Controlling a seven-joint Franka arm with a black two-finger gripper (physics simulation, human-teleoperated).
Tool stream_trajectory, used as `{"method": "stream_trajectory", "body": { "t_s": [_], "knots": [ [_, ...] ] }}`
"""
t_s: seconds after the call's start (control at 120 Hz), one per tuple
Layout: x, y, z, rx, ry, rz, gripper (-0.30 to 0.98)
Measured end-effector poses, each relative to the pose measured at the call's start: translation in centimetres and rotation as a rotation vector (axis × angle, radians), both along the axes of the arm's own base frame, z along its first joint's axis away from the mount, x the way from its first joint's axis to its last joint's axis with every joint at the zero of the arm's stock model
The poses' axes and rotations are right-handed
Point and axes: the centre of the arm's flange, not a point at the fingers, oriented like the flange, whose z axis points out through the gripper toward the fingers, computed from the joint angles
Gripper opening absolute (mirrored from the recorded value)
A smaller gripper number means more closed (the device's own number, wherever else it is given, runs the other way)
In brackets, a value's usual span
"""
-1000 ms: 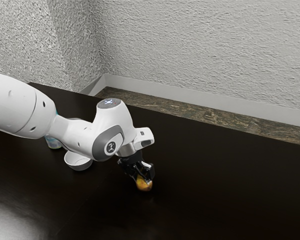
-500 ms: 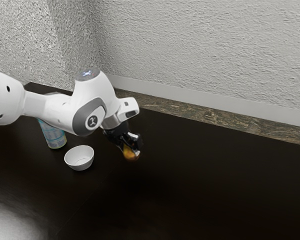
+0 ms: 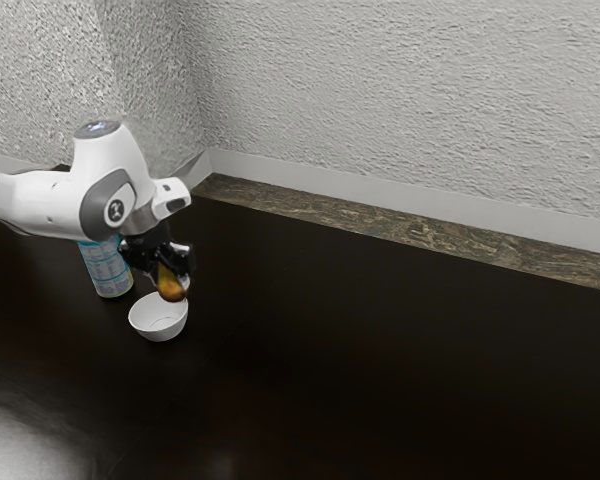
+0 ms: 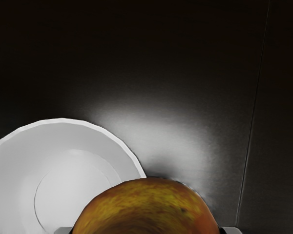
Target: Place the pear in the bowl.
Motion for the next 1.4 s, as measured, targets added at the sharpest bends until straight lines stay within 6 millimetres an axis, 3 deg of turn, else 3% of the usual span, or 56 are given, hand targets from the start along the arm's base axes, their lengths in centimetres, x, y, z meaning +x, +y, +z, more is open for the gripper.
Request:
{"method": "stream_trajectory", "body": {
  "t_s": [0.283,0.408,0.55,0.733,0.9,1.0,1.217,1.325,1.4],
  "knots": [
    [-0.4,6.1,-2.3,0.002,0.045,0.081,0.34],
    [1.9,6.4,-3.1,0.010,0.044,0.065,0.34],
    [3.2,6.8,-3.7,0.016,0.043,0.050,0.35],
    [3.4,6.9,-3.9,0.016,0.046,0.036,0.39],
    [3.2,6.3,-3.0,0.014,0.039,0.020,0.55],
    [2.9,5.5,-0.2,0.017,0.000,0.002,0.60],
    [1.7,2.6,9.1,0.023,-0.112,-0.052,0.66],
    [2.7,1.3,15.3,0.023,-0.142,-0.072,0.67],
    [3.0,0.4,18.3,0.031,-0.133,-0.091,0.67]
  ]
}}
